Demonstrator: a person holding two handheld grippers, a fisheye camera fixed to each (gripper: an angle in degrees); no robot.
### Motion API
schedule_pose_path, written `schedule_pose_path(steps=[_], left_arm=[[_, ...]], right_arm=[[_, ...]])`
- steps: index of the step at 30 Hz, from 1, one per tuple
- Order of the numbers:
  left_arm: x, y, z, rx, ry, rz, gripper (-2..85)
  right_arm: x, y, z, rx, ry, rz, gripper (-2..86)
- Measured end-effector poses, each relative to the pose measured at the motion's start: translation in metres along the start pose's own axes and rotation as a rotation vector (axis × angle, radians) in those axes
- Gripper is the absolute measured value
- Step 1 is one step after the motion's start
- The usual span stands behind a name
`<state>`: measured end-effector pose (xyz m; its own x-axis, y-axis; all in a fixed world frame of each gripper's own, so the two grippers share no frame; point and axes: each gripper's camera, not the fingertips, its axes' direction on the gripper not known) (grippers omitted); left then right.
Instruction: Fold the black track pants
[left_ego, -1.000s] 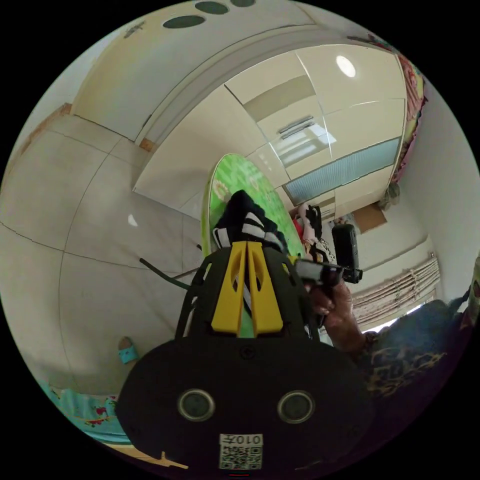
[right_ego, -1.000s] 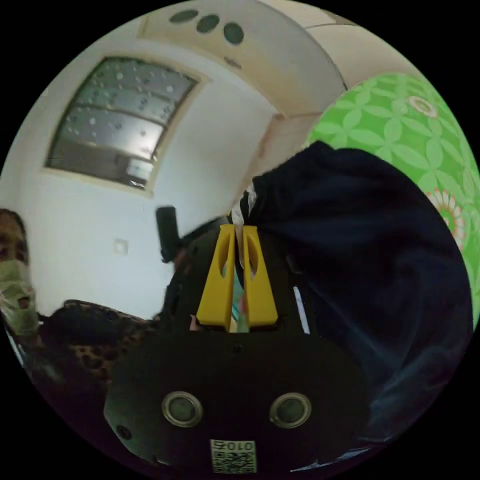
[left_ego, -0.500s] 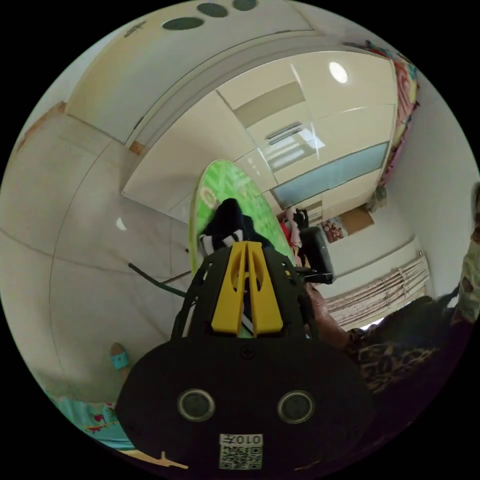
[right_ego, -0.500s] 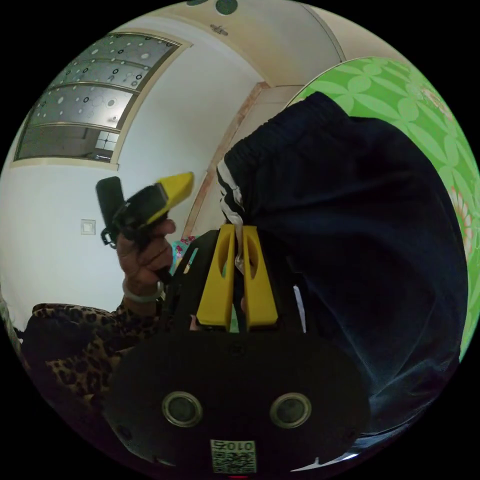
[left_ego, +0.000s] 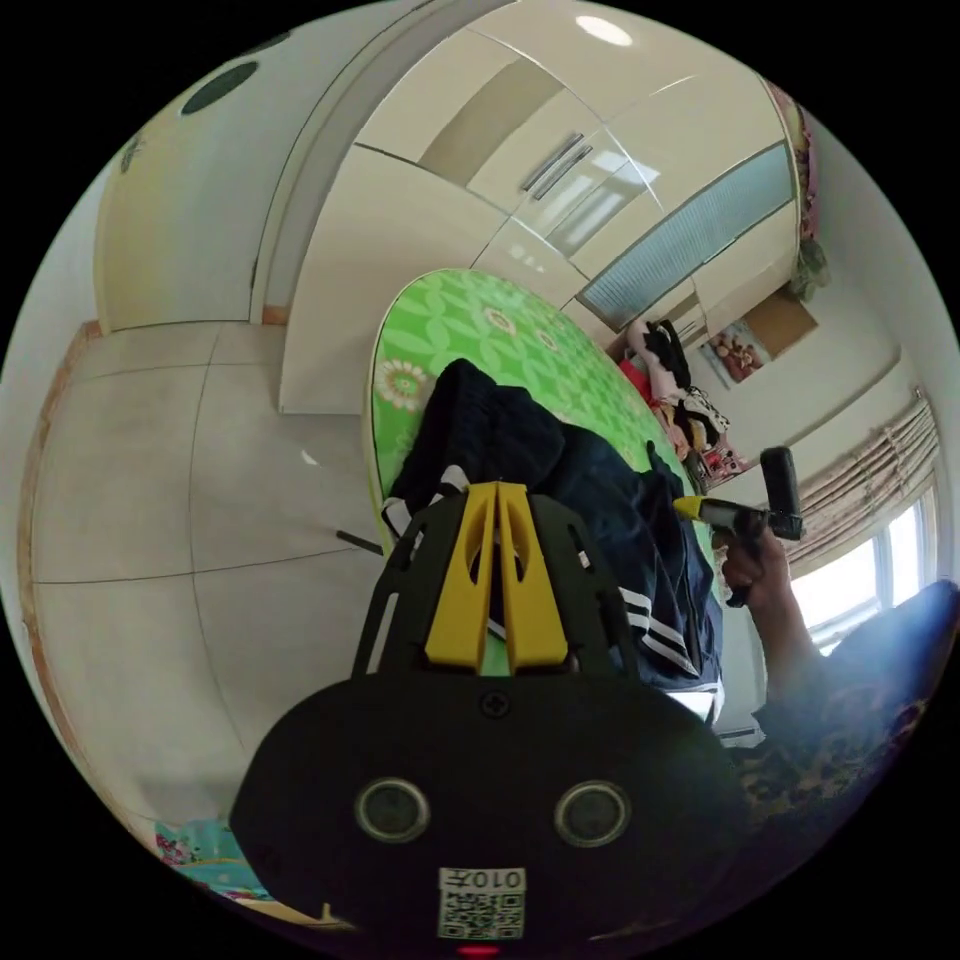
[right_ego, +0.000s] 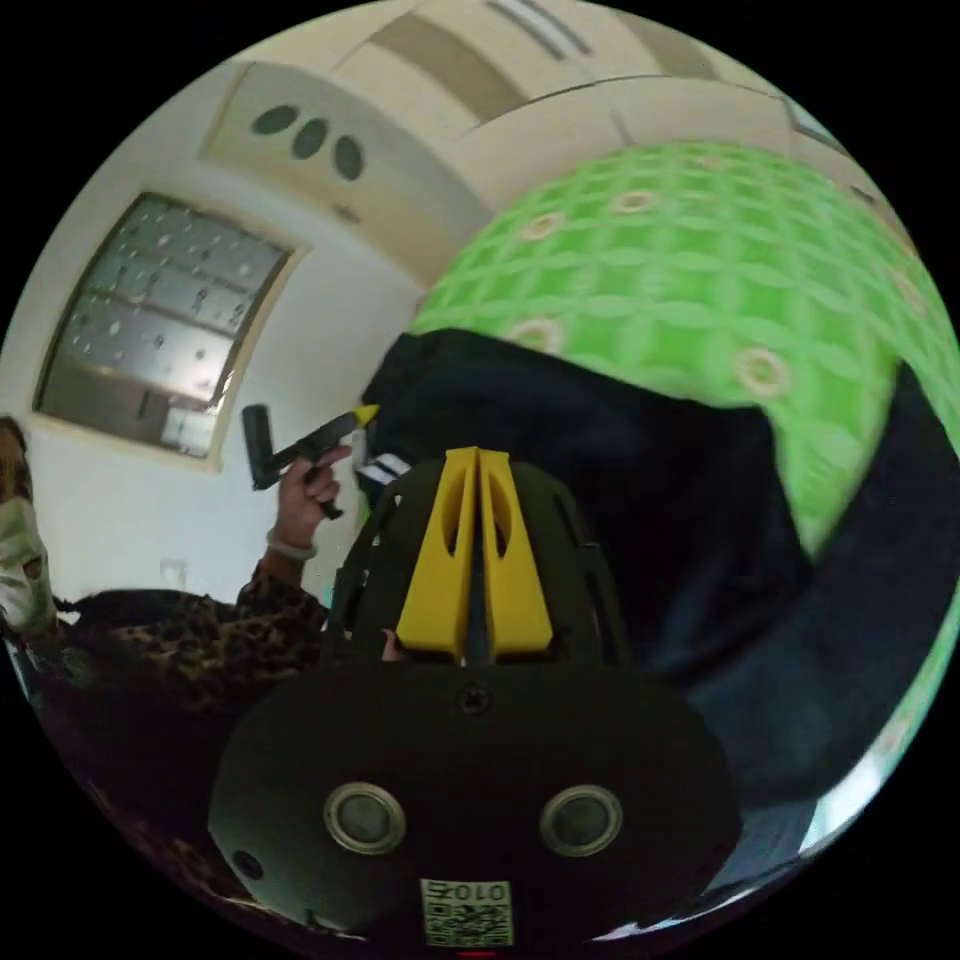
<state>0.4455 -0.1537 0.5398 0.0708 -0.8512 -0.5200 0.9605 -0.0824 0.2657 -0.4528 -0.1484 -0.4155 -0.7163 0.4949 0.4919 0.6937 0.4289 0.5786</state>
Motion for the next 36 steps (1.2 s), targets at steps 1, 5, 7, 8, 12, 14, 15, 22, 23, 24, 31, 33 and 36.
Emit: schedule_pose_path(steps=[1,5,7,8,12,14,15,22,23,24,31,33,36], left_arm=[[0.000,-0.002,0.001,0.002,-0.001,-0.005,-0.4],[0.018,-0.014,0.011,-0.001,-0.098,0.012,-0.4],[0.025,-0.016,0.015,0.002,-0.136,0.026,-0.4],[0.027,-0.019,0.018,0.002,-0.142,0.023,-0.4],[0.038,-0.030,0.028,-0.005,-0.191,0.053,-0.4],[0.046,-0.035,0.034,-0.009,-0.228,0.062,-0.4],[0.049,-0.037,0.036,-0.016,-0.238,0.053,-0.4],[0.047,-0.042,0.038,-0.030,-0.179,0.027,-0.4],[0.050,-0.044,0.040,-0.037,-0.189,0.020,-0.4],[0.053,-0.046,0.041,-0.045,-0.201,0.024,-0.4],[0.055,-0.054,0.045,-0.059,-0.179,0.008,-0.4],[0.062,-0.056,0.047,-0.062,-0.208,0.000,-0.4],[0.071,-0.061,0.050,-0.086,-0.253,0.006,-0.4]], right_arm=[[0.019,0.012,-0.025,0.026,0.046,0.079,3.8],[0.031,0.048,-0.049,-0.027,0.140,0.203,3.0],[0.028,0.067,-0.032,-0.172,0.304,0.246,2.6],[0.020,0.083,-0.032,-0.153,0.320,0.216,2.5],[0.023,0.116,-0.044,-0.146,0.217,0.251,2.4],[0.028,0.130,-0.052,-0.164,0.184,0.274,2.5],[0.028,0.133,-0.056,-0.169,0.185,0.279,2.6],[0.020,0.156,-0.130,0.136,-0.013,0.274,3.7],[0.019,0.157,-0.137,0.136,0.027,0.284,3.4],[0.018,0.159,-0.143,0.142,0.069,0.294,3.4],[0.067,0.208,-0.233,0.389,0.164,0.503,8.1],[0.087,0.199,-0.244,0.407,0.126,0.530,9.7],[0.102,0.163,-0.253,0.392,0.132,0.509,10.6]])
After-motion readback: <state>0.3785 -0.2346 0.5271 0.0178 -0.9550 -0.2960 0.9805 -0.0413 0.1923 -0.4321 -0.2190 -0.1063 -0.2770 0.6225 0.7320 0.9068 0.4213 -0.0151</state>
